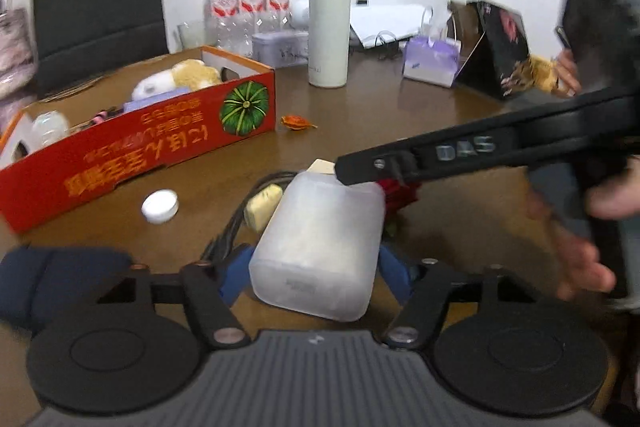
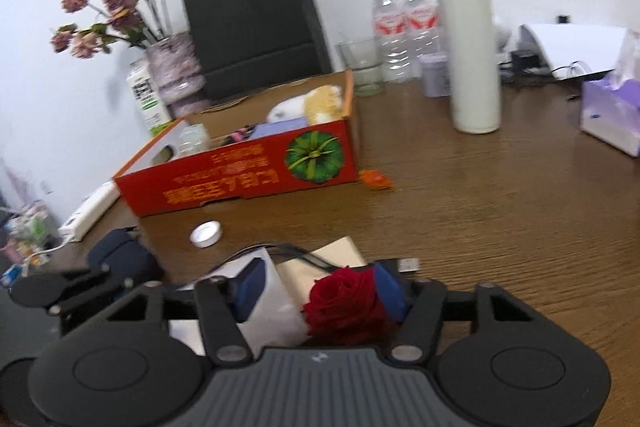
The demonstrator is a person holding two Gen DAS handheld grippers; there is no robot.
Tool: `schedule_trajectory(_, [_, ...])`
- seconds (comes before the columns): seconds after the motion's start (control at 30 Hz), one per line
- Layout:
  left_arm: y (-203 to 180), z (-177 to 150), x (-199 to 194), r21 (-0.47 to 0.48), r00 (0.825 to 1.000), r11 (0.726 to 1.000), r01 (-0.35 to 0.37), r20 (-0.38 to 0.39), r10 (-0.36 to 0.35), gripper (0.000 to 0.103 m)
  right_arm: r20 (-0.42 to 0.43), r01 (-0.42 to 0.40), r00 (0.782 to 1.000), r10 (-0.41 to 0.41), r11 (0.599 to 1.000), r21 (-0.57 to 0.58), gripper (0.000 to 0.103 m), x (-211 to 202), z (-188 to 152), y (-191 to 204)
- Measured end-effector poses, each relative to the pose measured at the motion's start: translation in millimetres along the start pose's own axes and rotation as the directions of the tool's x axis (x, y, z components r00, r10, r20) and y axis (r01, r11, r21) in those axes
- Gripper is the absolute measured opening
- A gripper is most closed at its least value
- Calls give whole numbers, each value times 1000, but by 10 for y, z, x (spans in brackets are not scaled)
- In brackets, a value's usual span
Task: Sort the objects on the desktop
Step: 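Grasp the white plastic box with left tool while right tool grasps the red rose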
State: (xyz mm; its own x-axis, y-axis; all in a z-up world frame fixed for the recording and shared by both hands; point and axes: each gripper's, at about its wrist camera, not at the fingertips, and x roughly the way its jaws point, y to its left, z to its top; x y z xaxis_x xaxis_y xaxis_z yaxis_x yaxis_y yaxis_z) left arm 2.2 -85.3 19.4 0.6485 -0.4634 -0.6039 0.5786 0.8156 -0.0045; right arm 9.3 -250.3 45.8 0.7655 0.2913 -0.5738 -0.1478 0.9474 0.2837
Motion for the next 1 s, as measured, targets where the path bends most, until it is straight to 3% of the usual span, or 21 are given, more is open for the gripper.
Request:
schedule_trajectory(0.07, [-68, -125, -225, -24, 999, 999, -36, 6, 36, 68, -10, -28, 1000, 28, 1000, -5, 44, -39, -47, 41])
schedule_trajectory(0.1, [-85, -165, -309, -36, 999, 998, -50, 10, 50, 68, -43, -18, 999, 17, 1000, -22, 22, -39, -90, 96])
schedule_trajectory(0.17, [-99, -286, -553, -56, 997, 996, -67, 26, 69, 68, -39, -12, 999, 10, 998, -61, 22, -99, -204, 193])
schedule_trajectory(0.3, [-14, -494, -832, -92, 990, 986, -138, -3, 138, 68, -75, -99, 993, 91, 989, -111, 23, -287, -411, 397])
schedule_trajectory(0.37, [55, -550, -901, -128, 987, 979, -160, -20, 158, 69, -66, -128, 990, 121, 986, -111, 29, -392, -472, 453])
schedule_trajectory(0.43, [86, -549, -950, -142, 992, 982, -127, -14, 126, 81, -35, -119, 993, 116, 985, -125, 56, -528, -506, 509])
schedule_trajectory(0.47, [80, -543, -967, -147, 993, 982, -117, -5, 118, 89, -18, -94, 996, 93, 985, -141, 77, -585, -511, 519])
schedule_trajectory(0.53, [65, -514, -932, -137, 993, 984, -116, 0, 117, 92, -18, -41, 999, 38, 982, -186, 81, -643, -505, 531])
schedule_trajectory(0.63, [96, -490, -773, -145, 993, 982, -120, -33, 116, 93, -34, -53, 998, 47, 977, -208, 81, -653, -515, 567])
schedule_trajectory(0.73, [253, -511, -591, -237, 993, 965, -111, -74, 97, 90, -56, -77, 996, 65, 968, -240, 79, -546, -560, 661])
schedule_trajectory(0.77, [310, -519, -560, -275, 993, 955, -111, -80, 92, 82, -69, -69, 996, 52, 963, -261, 77, -481, -580, 705])
schedule_trajectory(0.8, [349, -524, -582, -294, 996, 952, -90, -54, 78, 69, -80, -56, 996, 35, 958, -280, 73, -424, -603, 742])
schedule_trajectory(0.83, [376, -522, -596, -309, 997, 948, -73, -56, 59, 68, -90, -42, 996, 15, 953, -300, 67, -369, -624, 767])
schedule_trajectory(0.87, [382, -529, -610, -316, 997, 947, -63, -51, 50, 68, -104, -40, 995, 8, 950, -310, 49, -329, -643, 776])
schedule_trajectory(1.0, [429, -471, -781, -335, 999, 942, -30, 11, 36, 68, -86, -89, 994, 68, 958, -273, 38, -362, -539, 743])
